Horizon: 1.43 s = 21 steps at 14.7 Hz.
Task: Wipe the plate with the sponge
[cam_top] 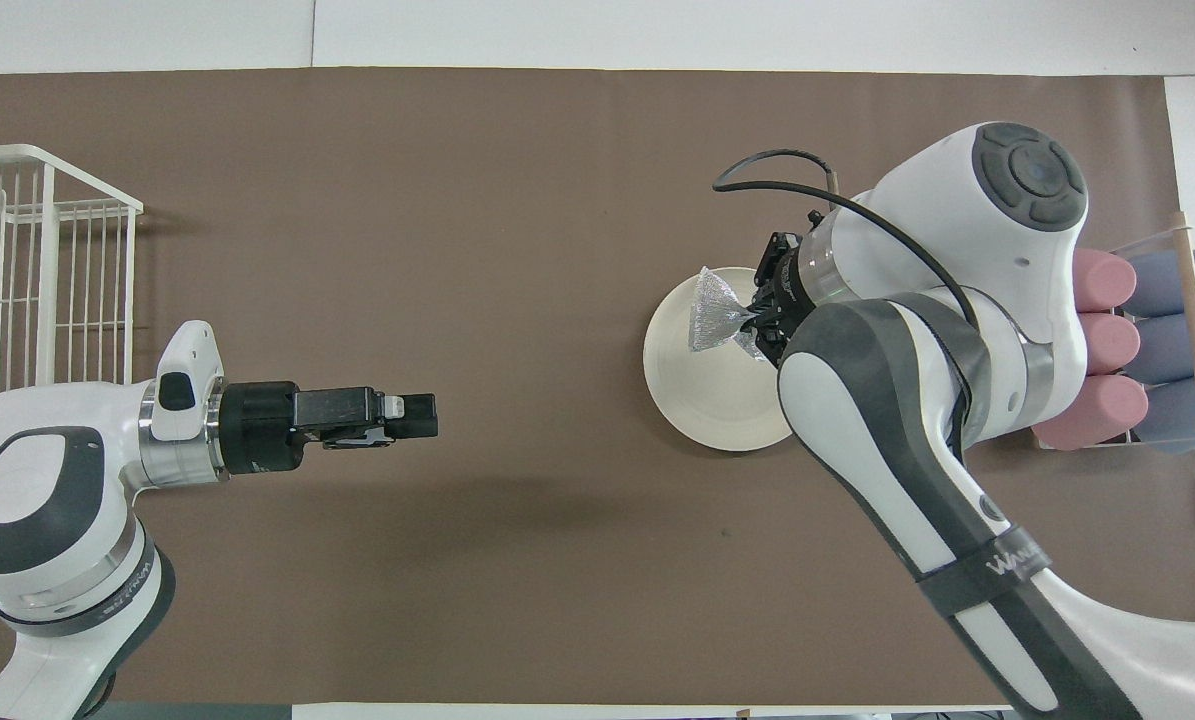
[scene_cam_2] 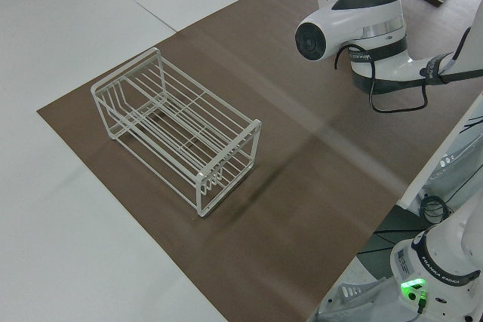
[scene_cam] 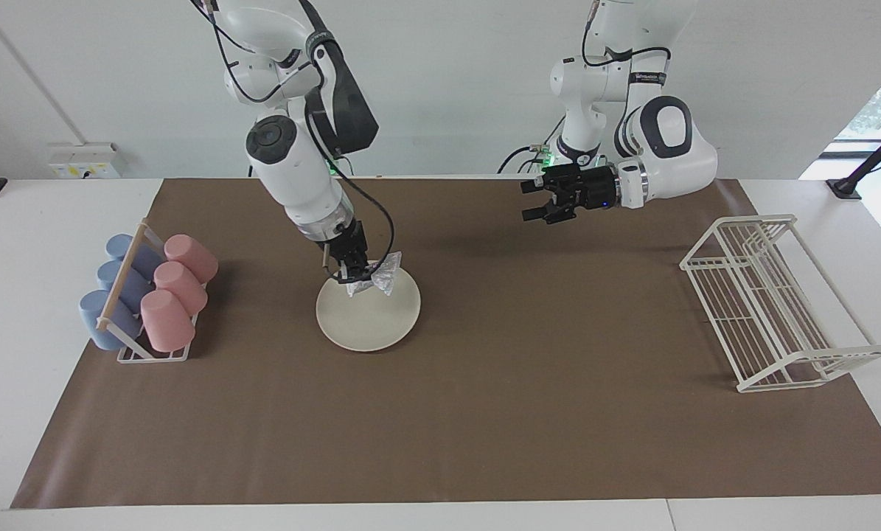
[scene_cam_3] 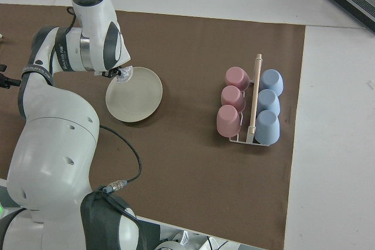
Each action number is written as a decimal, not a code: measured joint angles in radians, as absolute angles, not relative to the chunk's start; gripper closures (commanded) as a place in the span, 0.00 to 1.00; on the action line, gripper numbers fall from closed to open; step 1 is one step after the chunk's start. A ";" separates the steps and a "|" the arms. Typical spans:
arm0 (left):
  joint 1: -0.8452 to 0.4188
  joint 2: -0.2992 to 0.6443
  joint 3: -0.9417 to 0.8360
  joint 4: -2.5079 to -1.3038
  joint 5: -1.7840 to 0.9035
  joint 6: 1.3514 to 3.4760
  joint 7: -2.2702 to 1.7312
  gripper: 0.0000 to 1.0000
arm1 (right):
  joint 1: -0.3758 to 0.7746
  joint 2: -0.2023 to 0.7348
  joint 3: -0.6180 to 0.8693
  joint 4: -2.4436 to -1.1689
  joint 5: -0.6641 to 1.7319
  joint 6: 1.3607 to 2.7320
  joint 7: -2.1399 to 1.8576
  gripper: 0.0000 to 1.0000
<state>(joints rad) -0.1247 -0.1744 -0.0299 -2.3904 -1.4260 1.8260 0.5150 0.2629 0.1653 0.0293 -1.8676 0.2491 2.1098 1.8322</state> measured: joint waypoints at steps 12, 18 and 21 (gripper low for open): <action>-0.126 -0.201 -0.058 -2.064 -0.696 1.806 0.020 0.00 | 0.308 0.203 0.041 -2.073 -0.082 2.237 2.008 1.00; -0.126 -0.204 -0.062 -1.910 -0.344 1.655 -0.060 0.00 | 0.299 0.225 0.038 -2.072 -0.099 2.291 2.019 1.00; -0.126 -0.218 -0.062 -1.862 -0.183 1.590 -0.062 0.00 | 0.294 0.251 0.037 -2.073 -0.099 2.340 2.023 1.00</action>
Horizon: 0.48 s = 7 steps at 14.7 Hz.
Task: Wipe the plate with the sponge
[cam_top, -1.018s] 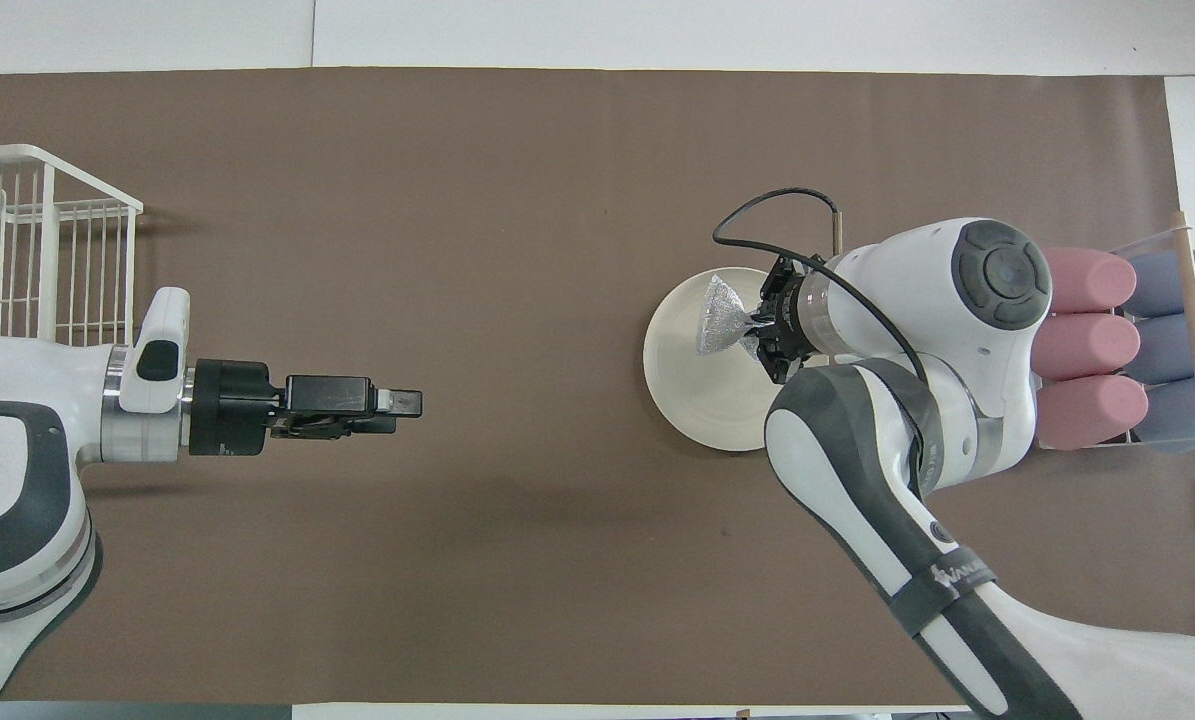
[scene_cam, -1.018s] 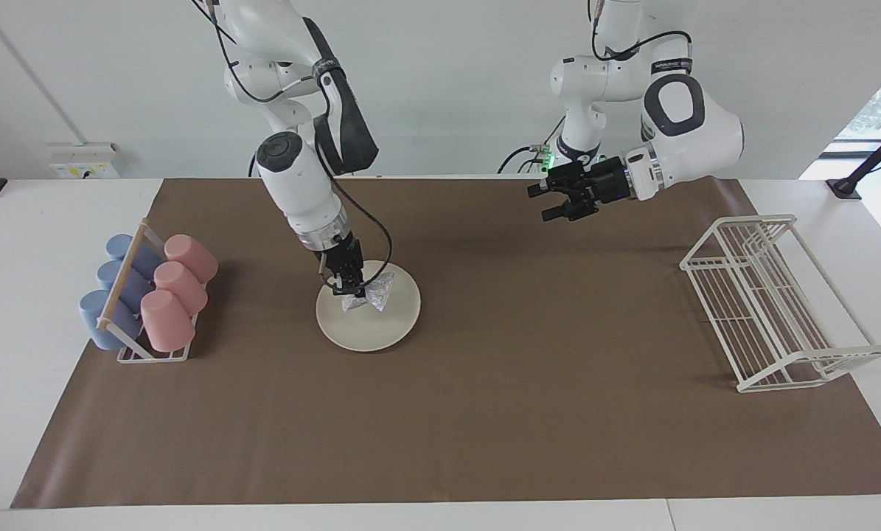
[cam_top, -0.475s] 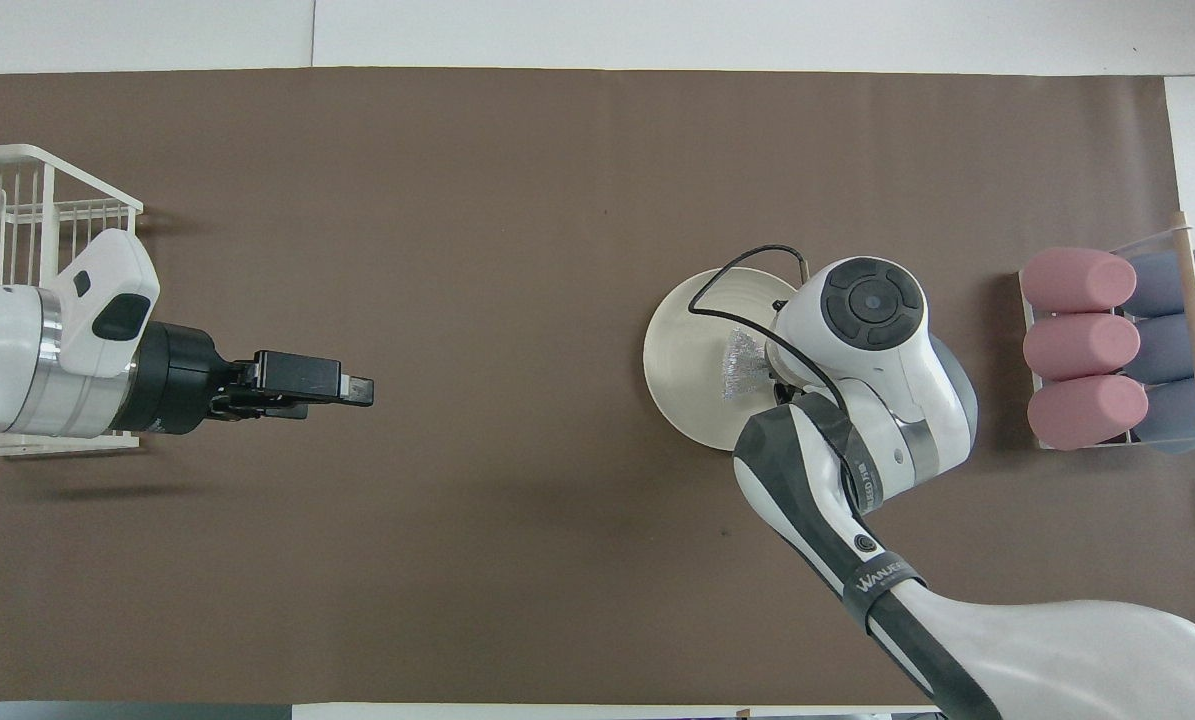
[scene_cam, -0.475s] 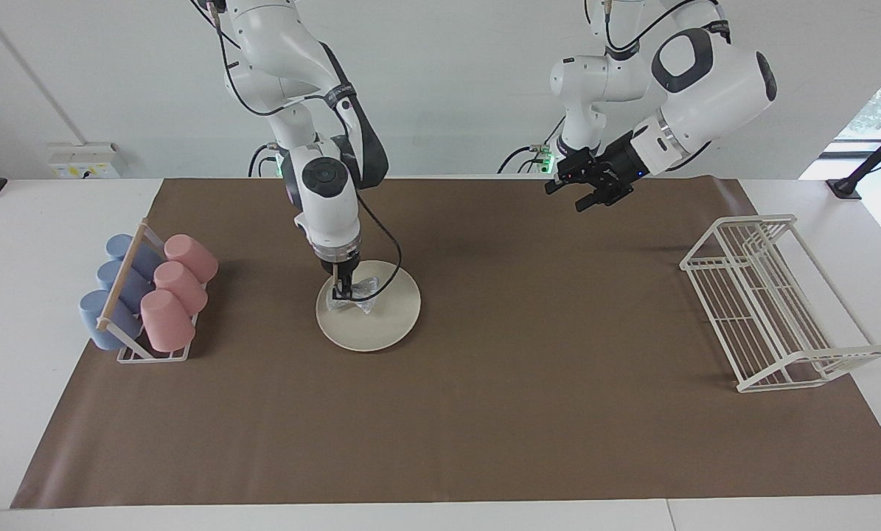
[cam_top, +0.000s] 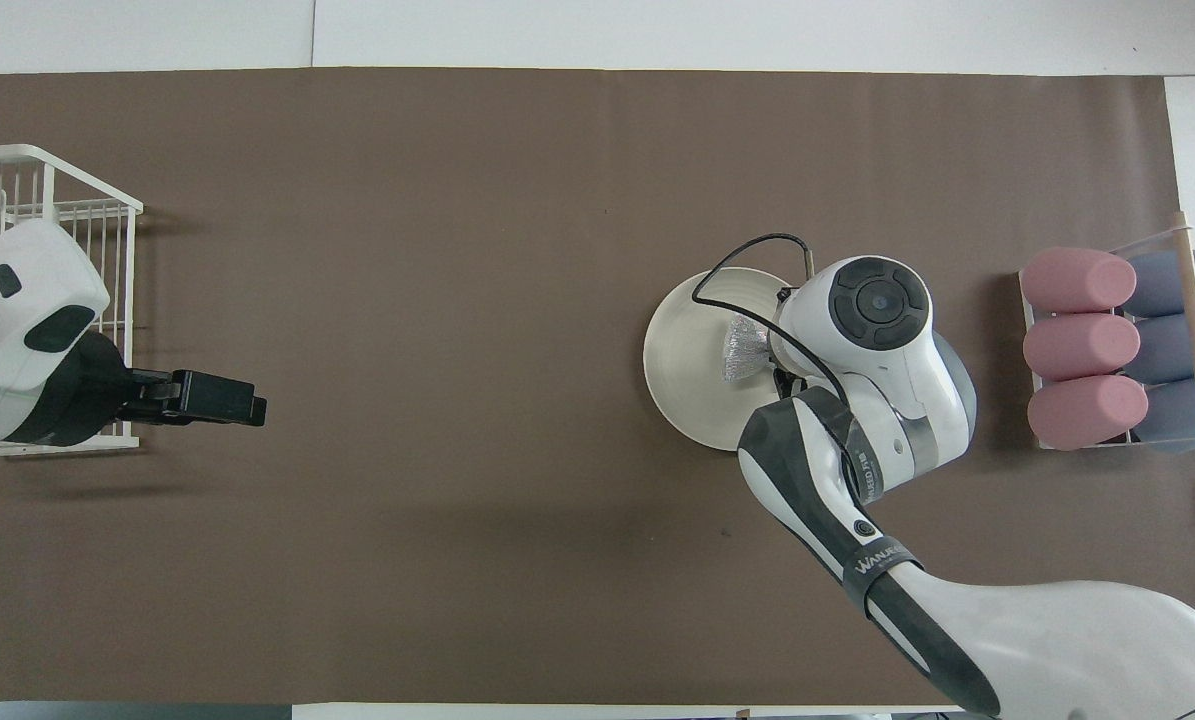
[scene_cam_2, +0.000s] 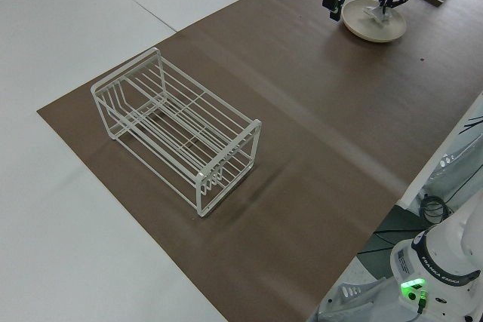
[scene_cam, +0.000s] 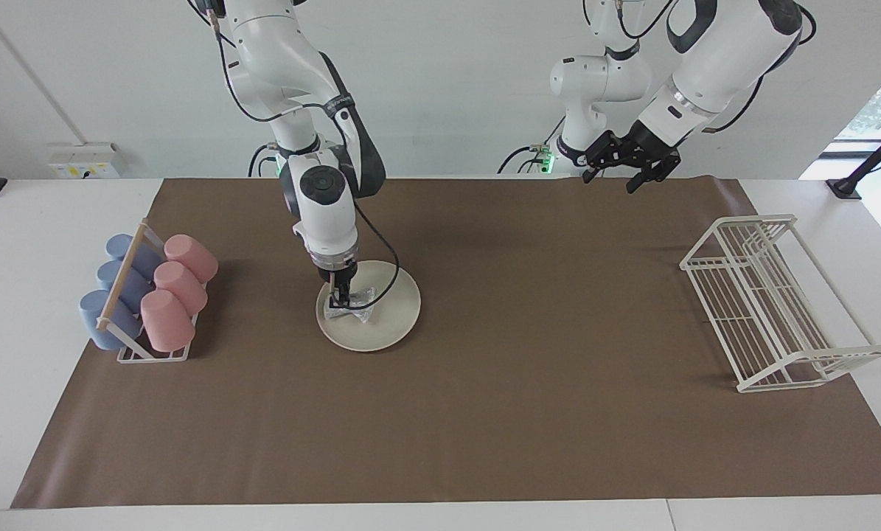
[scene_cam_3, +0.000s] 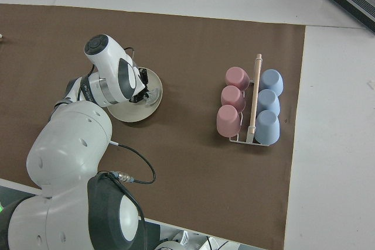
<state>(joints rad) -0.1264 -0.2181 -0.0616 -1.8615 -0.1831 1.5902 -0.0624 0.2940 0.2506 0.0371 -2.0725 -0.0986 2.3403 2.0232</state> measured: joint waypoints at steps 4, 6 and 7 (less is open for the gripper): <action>-0.126 -0.234 -0.062 -1.828 -0.018 1.567 -0.062 0.00 | 0.298 0.263 0.043 -2.072 -0.099 2.401 2.098 1.00; -0.126 -0.234 -0.059 -1.814 0.024 1.567 -0.062 0.00 | 0.319 0.265 0.047 -2.069 -0.098 2.414 2.143 1.00; -0.125 -0.232 -0.054 -1.803 0.032 1.567 -0.062 0.00 | 0.338 0.267 0.048 -2.064 -0.097 2.417 2.174 1.00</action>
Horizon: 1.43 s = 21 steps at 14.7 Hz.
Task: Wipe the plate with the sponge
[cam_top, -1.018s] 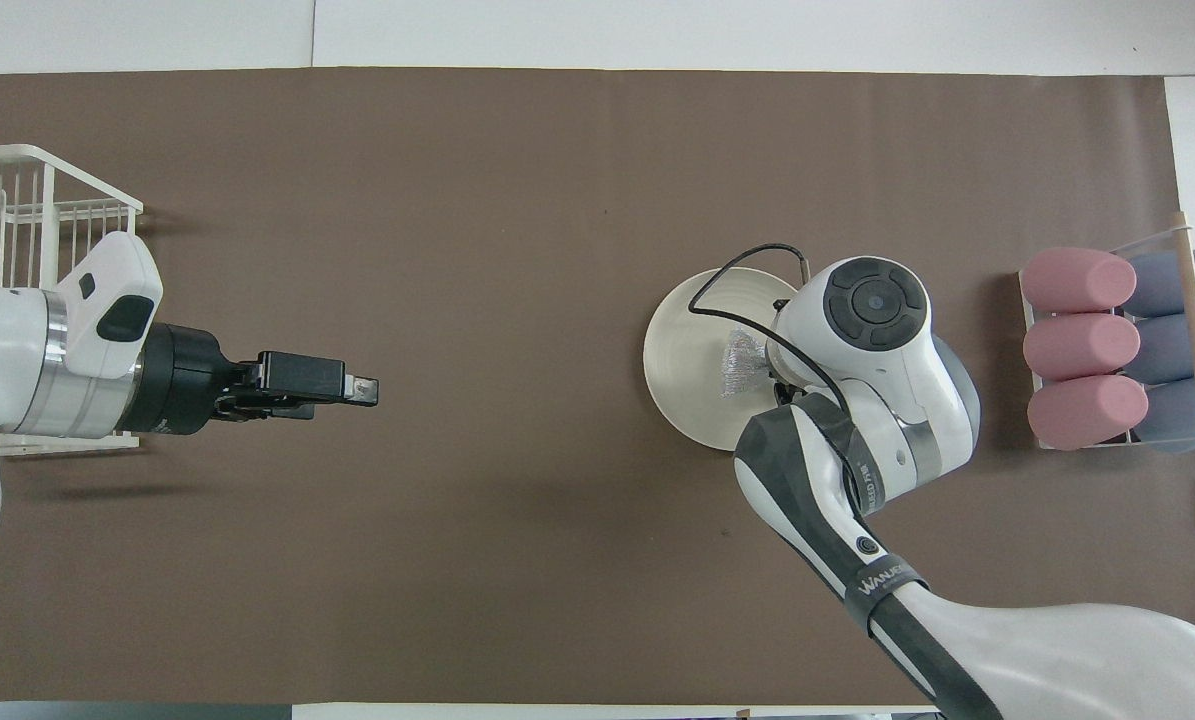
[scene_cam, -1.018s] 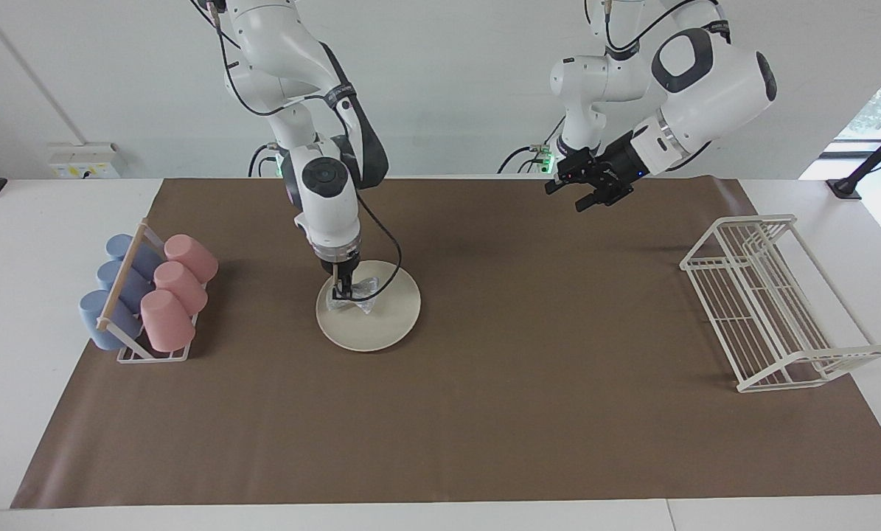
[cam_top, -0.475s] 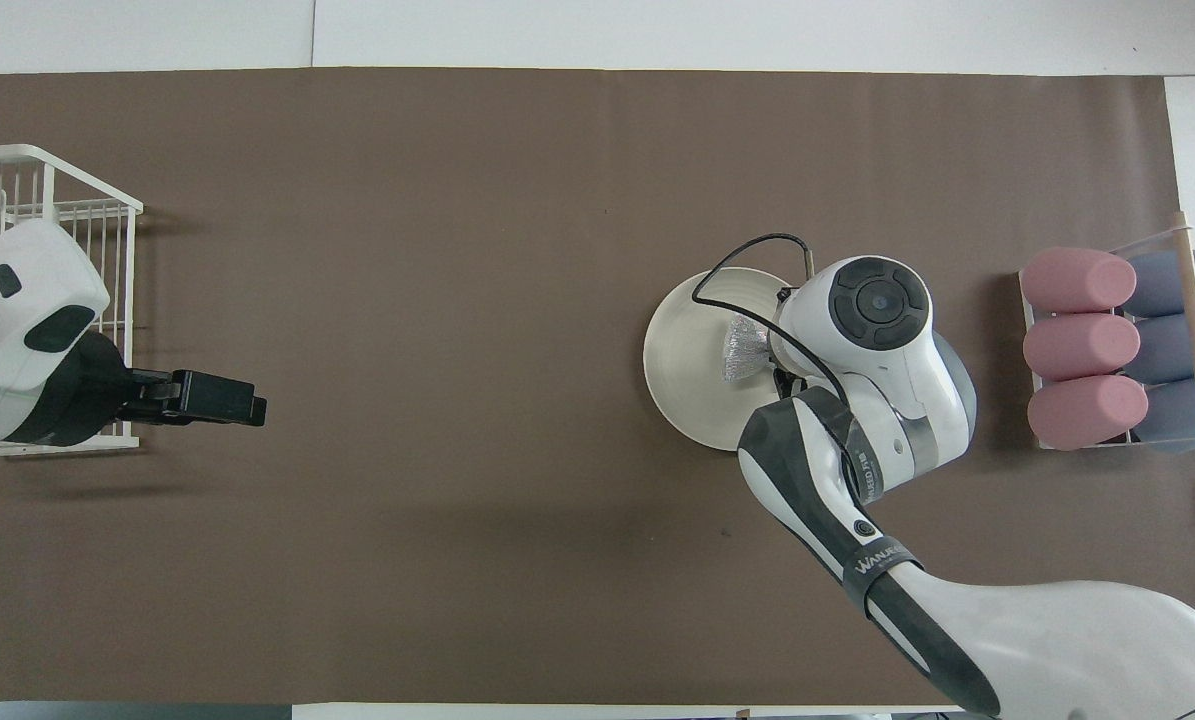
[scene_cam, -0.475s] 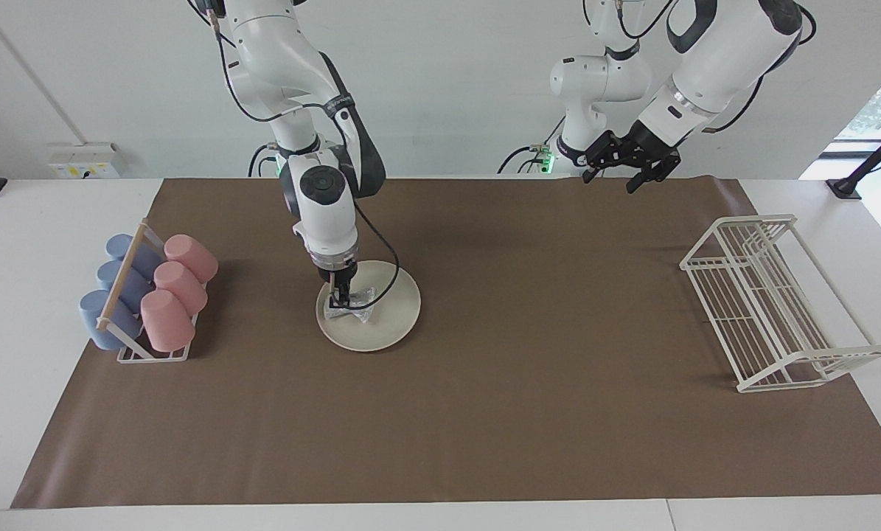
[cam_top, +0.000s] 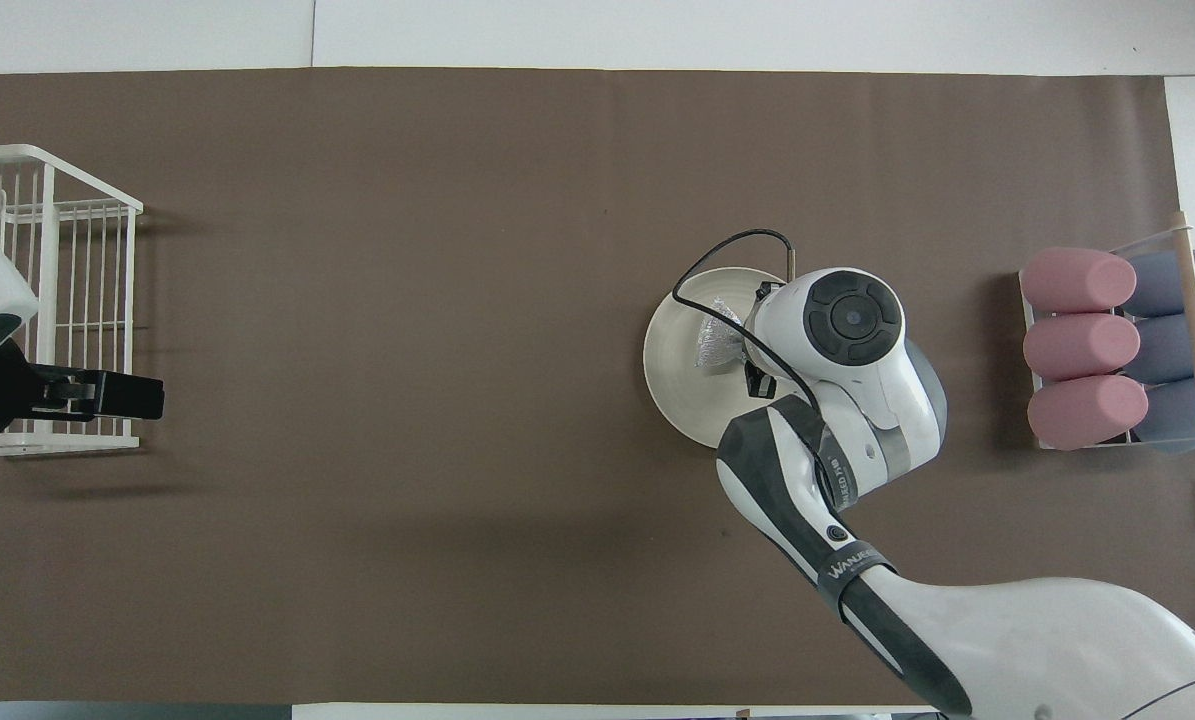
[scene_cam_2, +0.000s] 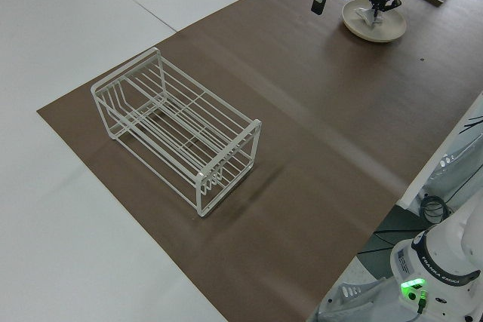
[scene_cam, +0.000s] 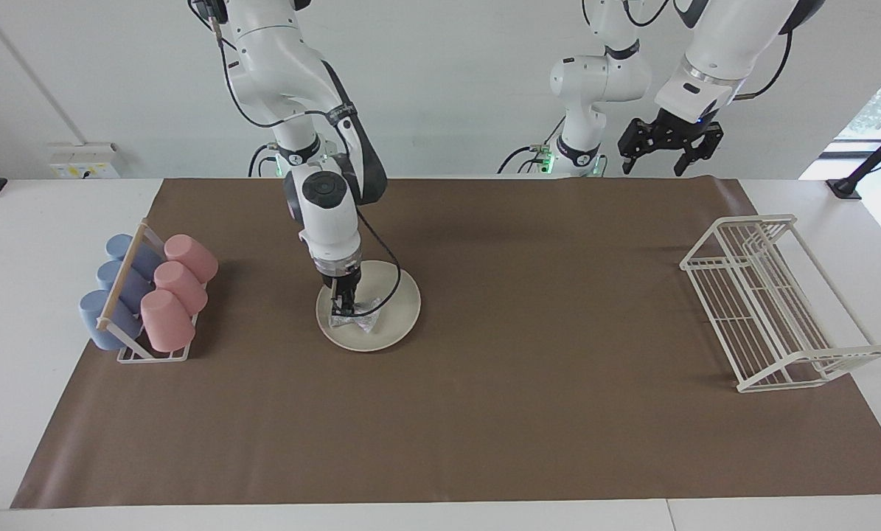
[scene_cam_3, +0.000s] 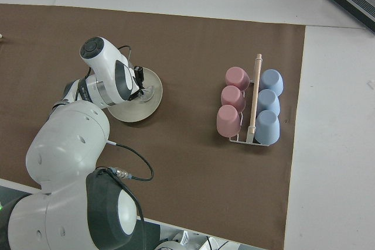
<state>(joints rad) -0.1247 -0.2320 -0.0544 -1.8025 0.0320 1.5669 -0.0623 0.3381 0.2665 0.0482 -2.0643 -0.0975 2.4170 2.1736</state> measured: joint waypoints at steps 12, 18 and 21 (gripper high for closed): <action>-0.075 -0.065 -0.018 -1.677 0.011 1.616 -0.058 0.00 | 0.381 0.300 0.046 -2.057 -0.044 2.495 2.240 1.00; -0.072 -0.064 -0.020 -1.676 0.009 1.620 -0.058 0.00 | 0.301 0.263 0.044 -2.113 -0.045 2.481 2.136 1.00; -0.072 -0.064 -0.021 -1.676 0.005 1.620 -0.058 0.00 | 0.272 0.245 0.042 -2.121 -0.071 2.407 2.115 1.00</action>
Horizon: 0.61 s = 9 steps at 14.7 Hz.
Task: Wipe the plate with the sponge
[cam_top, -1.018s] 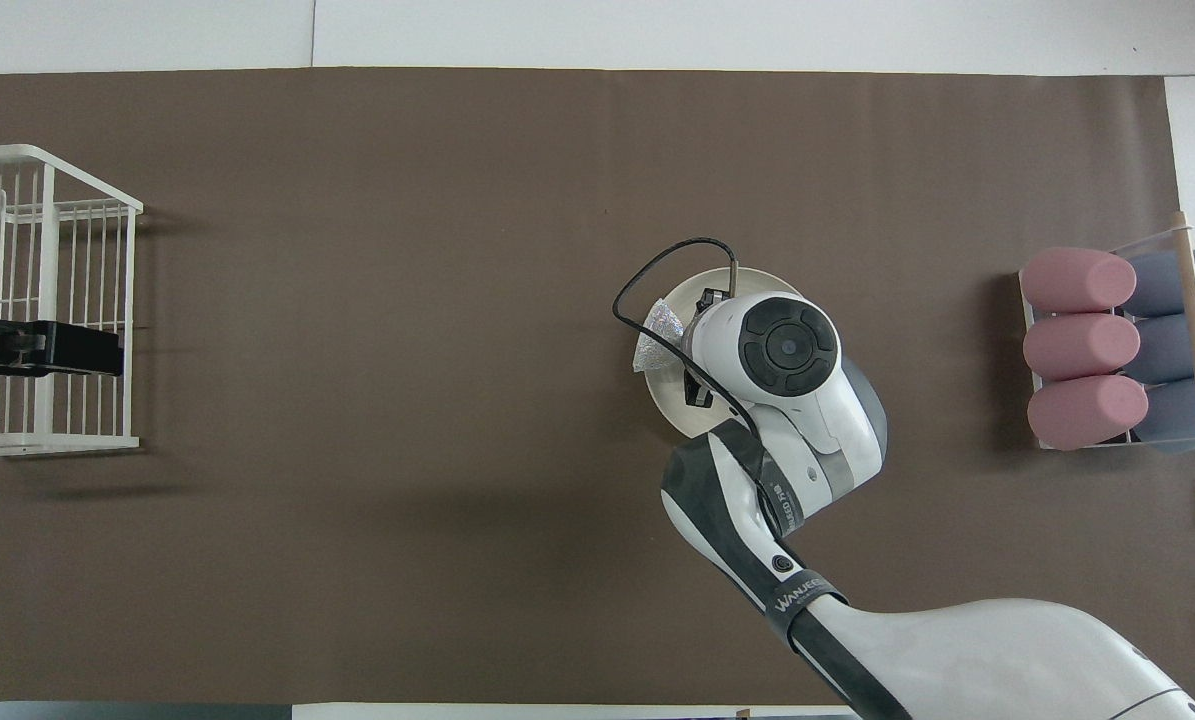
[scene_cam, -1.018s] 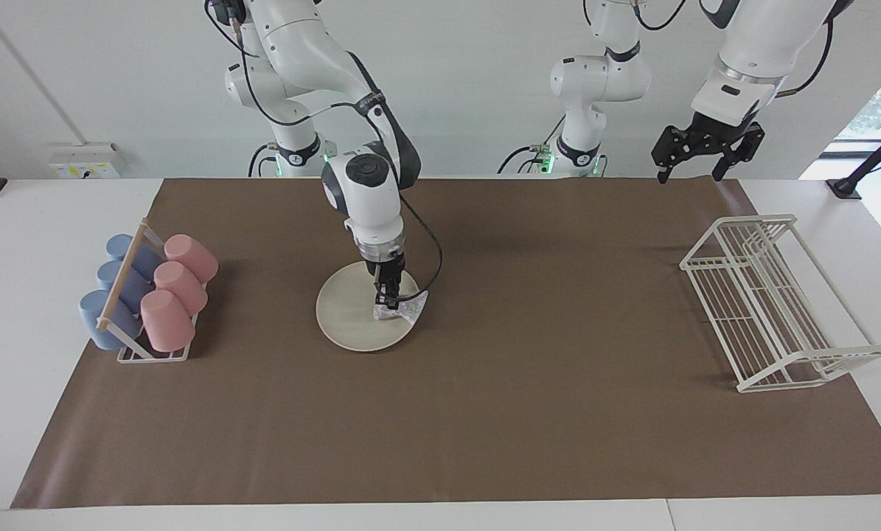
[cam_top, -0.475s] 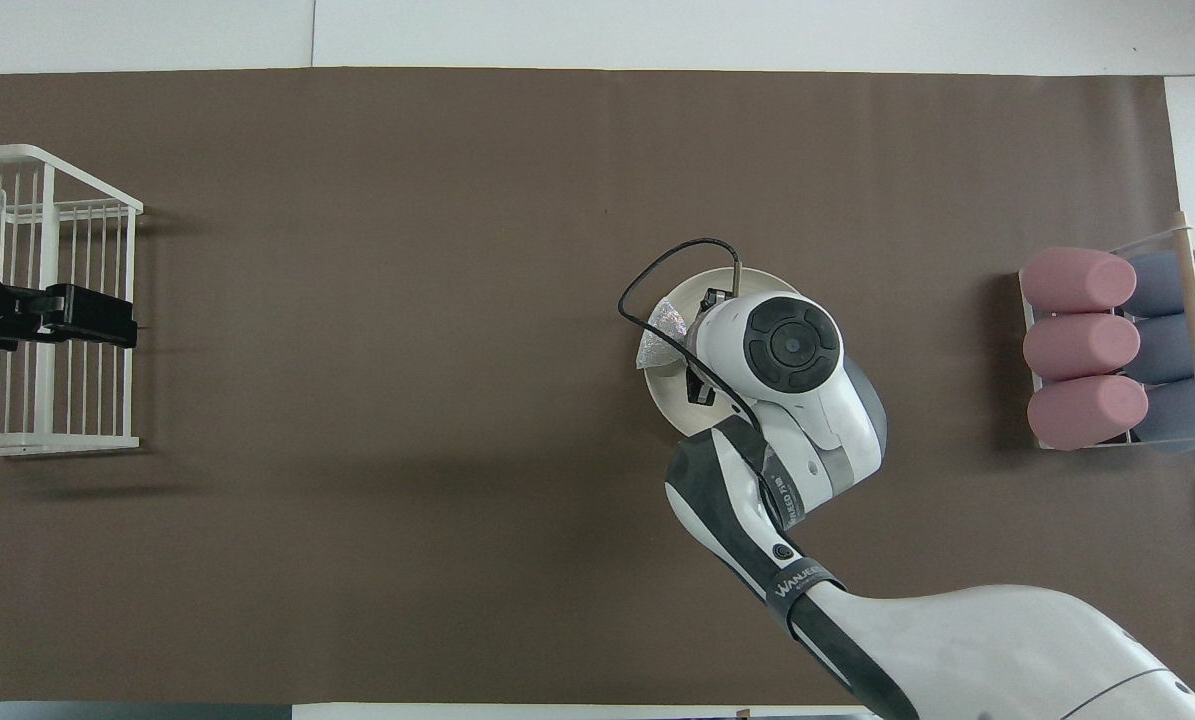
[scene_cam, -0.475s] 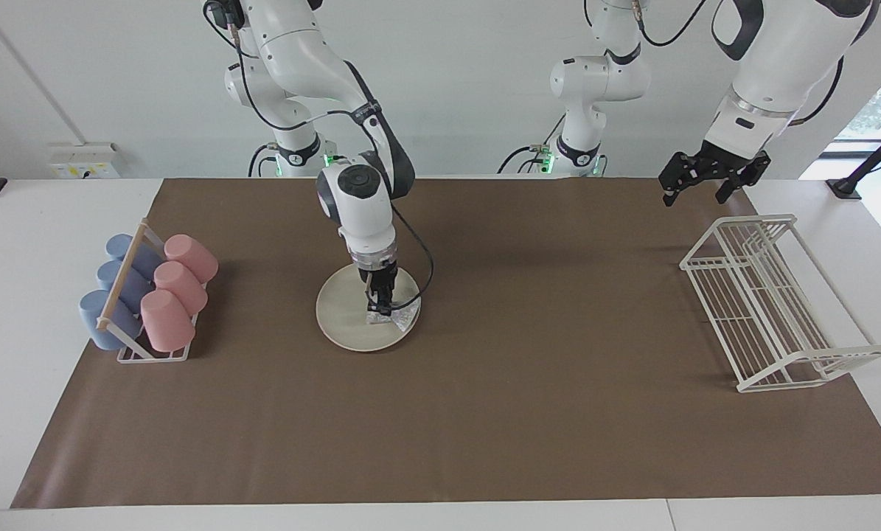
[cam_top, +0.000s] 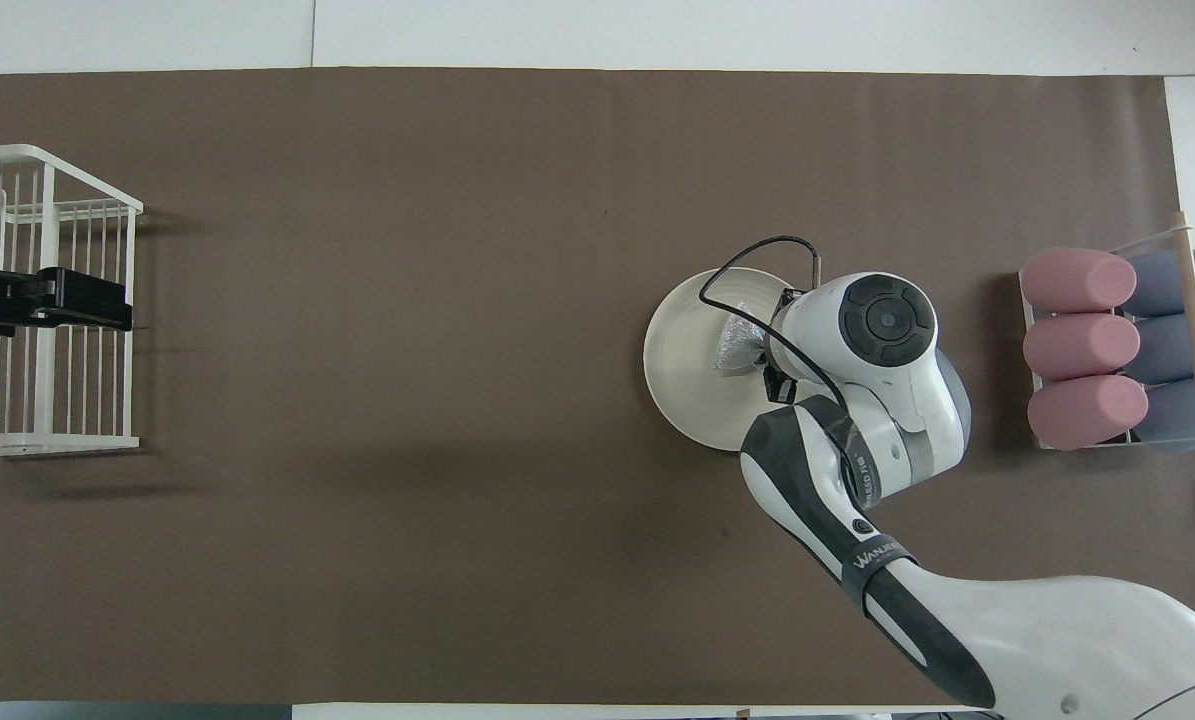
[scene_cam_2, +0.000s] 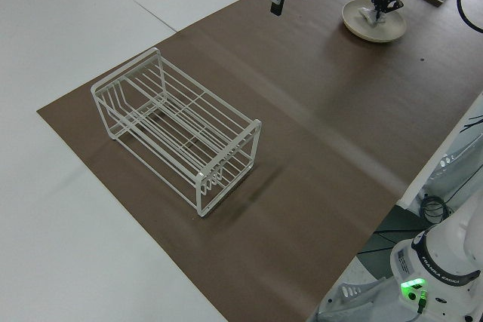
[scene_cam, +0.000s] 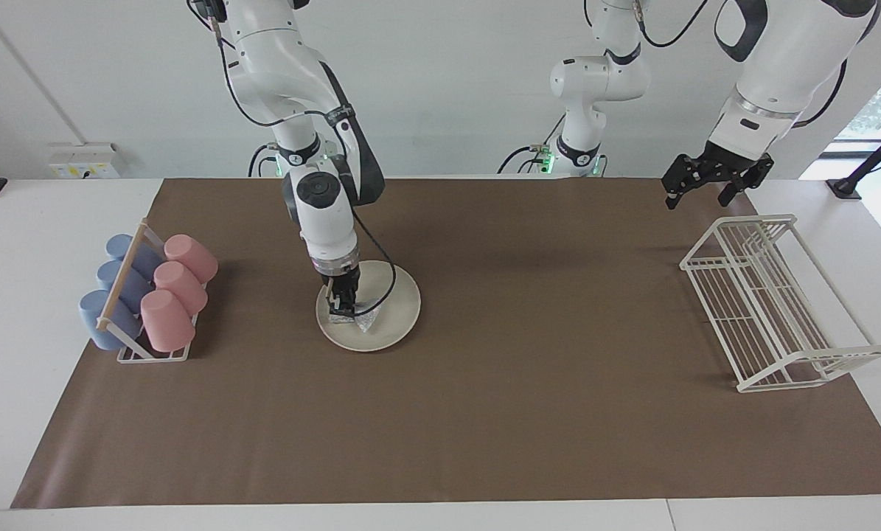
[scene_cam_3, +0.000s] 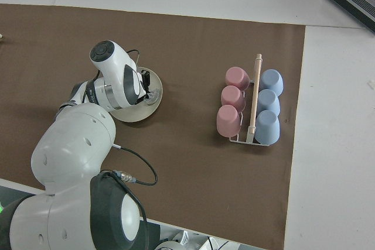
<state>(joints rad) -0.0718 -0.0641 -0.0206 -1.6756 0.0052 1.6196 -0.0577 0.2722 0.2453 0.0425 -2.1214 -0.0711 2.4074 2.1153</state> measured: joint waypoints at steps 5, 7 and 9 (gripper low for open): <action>-0.068 -0.064 -0.019 -1.676 -0.009 1.620 -0.067 0.00 | 0.261 0.241 0.044 -2.124 -0.083 2.387 2.112 1.00; -0.060 -0.064 -0.019 -1.676 -0.043 1.620 -0.093 0.00 | 0.267 0.241 0.044 -2.135 -0.086 2.437 2.135 1.00; -0.054 -0.064 -0.018 -1.676 -0.057 1.620 -0.105 0.00 | 0.287 0.244 0.044 -2.143 -0.088 2.494 2.167 1.00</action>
<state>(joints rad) -0.0542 -0.0640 -0.0183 -1.6756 -0.0573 1.6196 -0.1052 0.2866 0.2441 0.0442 -2.1432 -0.0875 2.4940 2.1667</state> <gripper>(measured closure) 0.000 0.903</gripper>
